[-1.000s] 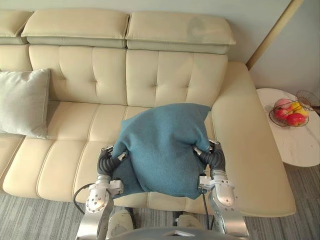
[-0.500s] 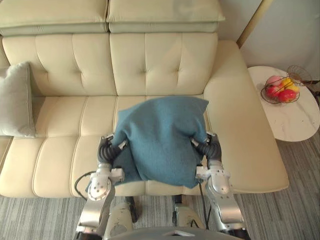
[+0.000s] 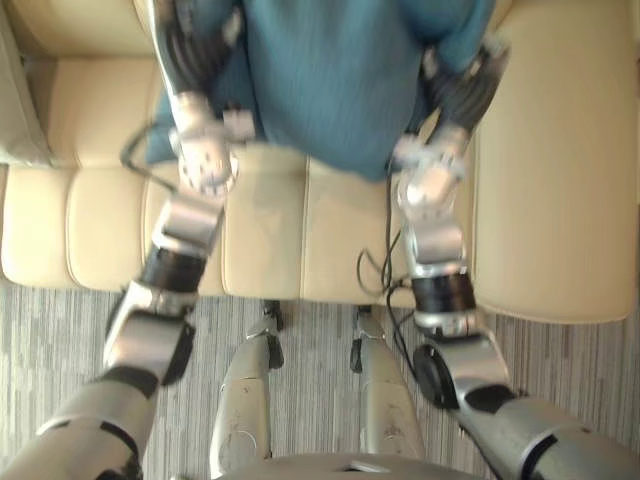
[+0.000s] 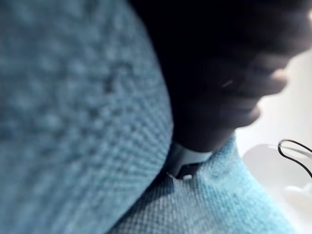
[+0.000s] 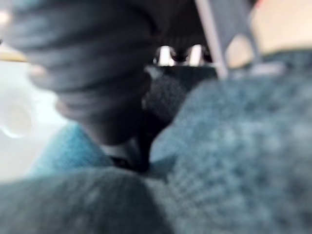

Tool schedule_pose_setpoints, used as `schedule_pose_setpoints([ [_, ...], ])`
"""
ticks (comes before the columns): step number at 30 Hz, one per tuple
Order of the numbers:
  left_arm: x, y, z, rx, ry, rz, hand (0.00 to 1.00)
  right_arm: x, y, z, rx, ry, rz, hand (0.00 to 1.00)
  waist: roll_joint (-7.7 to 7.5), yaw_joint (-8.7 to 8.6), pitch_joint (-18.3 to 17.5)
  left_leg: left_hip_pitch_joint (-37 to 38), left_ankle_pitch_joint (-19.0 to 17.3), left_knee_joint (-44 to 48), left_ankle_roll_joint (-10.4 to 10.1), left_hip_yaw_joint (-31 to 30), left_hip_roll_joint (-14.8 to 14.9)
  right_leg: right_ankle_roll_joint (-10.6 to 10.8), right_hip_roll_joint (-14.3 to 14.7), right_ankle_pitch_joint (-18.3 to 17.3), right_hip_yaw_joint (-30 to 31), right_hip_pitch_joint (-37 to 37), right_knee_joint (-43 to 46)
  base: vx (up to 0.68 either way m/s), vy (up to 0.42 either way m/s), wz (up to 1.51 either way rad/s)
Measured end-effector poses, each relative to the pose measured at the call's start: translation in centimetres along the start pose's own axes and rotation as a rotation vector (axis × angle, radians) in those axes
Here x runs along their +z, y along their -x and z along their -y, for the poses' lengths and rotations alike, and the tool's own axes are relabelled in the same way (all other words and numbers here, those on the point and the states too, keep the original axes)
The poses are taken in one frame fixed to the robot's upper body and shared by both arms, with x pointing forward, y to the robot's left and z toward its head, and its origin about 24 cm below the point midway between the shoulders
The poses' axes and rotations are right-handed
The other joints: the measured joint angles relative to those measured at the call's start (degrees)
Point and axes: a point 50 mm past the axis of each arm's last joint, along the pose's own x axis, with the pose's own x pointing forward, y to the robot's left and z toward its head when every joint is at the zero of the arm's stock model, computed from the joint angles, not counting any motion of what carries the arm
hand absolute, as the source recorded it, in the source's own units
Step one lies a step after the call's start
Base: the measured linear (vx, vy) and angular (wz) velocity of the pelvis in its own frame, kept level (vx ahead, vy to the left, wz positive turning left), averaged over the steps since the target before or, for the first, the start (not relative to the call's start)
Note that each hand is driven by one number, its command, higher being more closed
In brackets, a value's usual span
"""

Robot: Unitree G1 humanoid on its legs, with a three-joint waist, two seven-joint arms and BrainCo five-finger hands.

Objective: Pick up cushions and gather them together orderly.

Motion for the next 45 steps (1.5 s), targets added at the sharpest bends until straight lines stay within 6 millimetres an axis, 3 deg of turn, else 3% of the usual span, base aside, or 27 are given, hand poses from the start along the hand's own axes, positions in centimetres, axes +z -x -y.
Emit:
schedule_pose_setpoints([
  [4, 3.9, -4.8, 0.7, 0.038, -0.009, 0.117, 1.00, 3.1, -4.9, -0.6, -0.075, -0.006, 0.072, 1.00, 0.51, -0.29, 2.08, -3.65, 3.33, -3.15, -0.36, -0.85, 0.12, -0.44, 0.58, 1.73, -0.56, -3.95, -1.10, -0.07, -0.023, 0.10],
  [5, 4.4, -5.6, 0.7, 0.046, -0.016, 0.124, 0.00, 4.0, -5.6, -0.7, -0.090, -0.014, 0.089, 0.00, 0.57, -0.39, 2.27, -4.52, 3.90, -3.81, -0.41, -0.87, 0.18, -0.64, 0.71, 2.00, -0.65, -5.03, -1.27, -0.05, -0.017, 0.00],
  [10, 6.0, -8.2, 0.3, 0.092, -0.025, 0.121, 0.00, 7.4, -8.5, -0.8, -0.155, -0.080, 0.136, 0.00, 0.61, -0.40, 2.38, -9.09, 6.59, -7.14, -1.19, -0.69, 0.79, -1.27, 1.60, 3.86, -1.08, -10.11, -3.22, -0.01, -0.004, -0.02],
  [17, 4.7, -7.7, 1.1, 0.054, 0.003, 0.047, 0.00, 6.5, -10.3, 0.9, -0.147, -0.085, 0.066, 0.00, 0.58, 0.73, 2.41, -10.83, 10.24, -12.41, -2.71, -1.13, 1.56, -1.84, 2.68, 4.26, -2.91, -13.53, -3.41, 0.03, 0.026, 0.02],
  [20, 3.2, -6.6, 1.7, 0.028, 0.042, -0.022, 0.00, 6.5, -10.6, 1.4, -0.139, -0.085, 0.049, 0.00, 0.59, 0.56, 2.75, -11.72, 11.11, -13.20, -2.72, -1.51, 1.63, -1.95, 2.78, 4.25, -3.21, -14.80, -2.82, 0.03, 0.056, 0.04],
  [22, 1.0, -5.1, 2.1, 0.006, 0.074, -0.115, 0.00, 6.2, -10.7, 1.5, -0.123, -0.089, 0.034, 0.00, 0.61, 0.11, 3.84, -11.70, 11.12, -12.94, -2.72, -1.87, 1.69, -2.25, 2.79, 3.82, -3.31, -15.00, -1.83, 0.03, 0.078, 0.06],
  [26, -3.6, -1.2, 2.2, -0.035, 0.106, -0.305, 0.00, 4.0, -10.5, 2.5, -0.105, -0.016, -0.022, 0.00, 0.54, 0.05, 3.89, -11.94, 10.54, -12.99, -3.46, -1.67, 1.69, -2.59, 2.60, 1.77, -3.16, -17.15, 2.01, 0.03, 0.078, 0.02],
  [31, -5.9, 0.3, 0.8, -0.001, 0.124, -0.398, 0.00, 1.2, -9.8, 4.5, -0.111, -0.008, -0.110, 0.00, 0.48, 0.01, 3.92, -11.28, 10.59, -12.73, -3.34, -0.32, 1.85, -2.65, 2.75, 1.01, -1.92, -18.00, 4.03, 0.01, 0.028, -0.06],
  [34, -6.4, 0.4, -0.4, 0.015, 0.124, -0.403, 0.00, 0.0, -9.2, 5.5, -0.099, -0.016, -0.145, 0.00, 0.44, -0.31, 3.94, -10.69, 10.17, -11.61, -2.99, -0.17, 1.99, -2.80, 2.77, -0.05, -1.68, -17.97, 5.94, 0.00, 0.004, -0.02],
  [36, -6.2, 0.2, -1.2, 0.029, 0.129, -0.383, 0.00, 0.3, -9.0, 5.8, -0.095, -0.029, -0.125, 0.00, 0.44, -0.48, 3.94, -10.64, 9.93, -11.08, -2.98, -0.18, 2.12, -2.88, 2.82, -0.27, -1.66, -17.90, 6.33, 0.00, 0.000, 0.00],
  [42, -6.1, 0.5, -6.6, 0.121, 0.085, -0.296, 0.00, -1.0, -7.0, 9.1, -0.070, 0.037, -0.097, 0.00, -0.23, -0.59, 4.36, -6.60, 6.61, -7.40, -2.58, 0.34, 2.90, -2.97, 3.14, -1.77, -1.43, -13.13, 7.57, -0.07, -0.049, -0.05],
  [45, -6.4, 2.5, -9.5, 0.155, 0.066, -0.275, 0.00, -1.7, -4.9, 12.0, -0.083, 0.070, -0.087, 0.00, -0.25, -0.36, 4.37, -3.63, 5.58, -6.66, -2.40, 0.58, 3.16, -2.53, 3.25, -2.91, -1.47, -9.83, 7.46, -0.03, -0.055, -0.02],
])
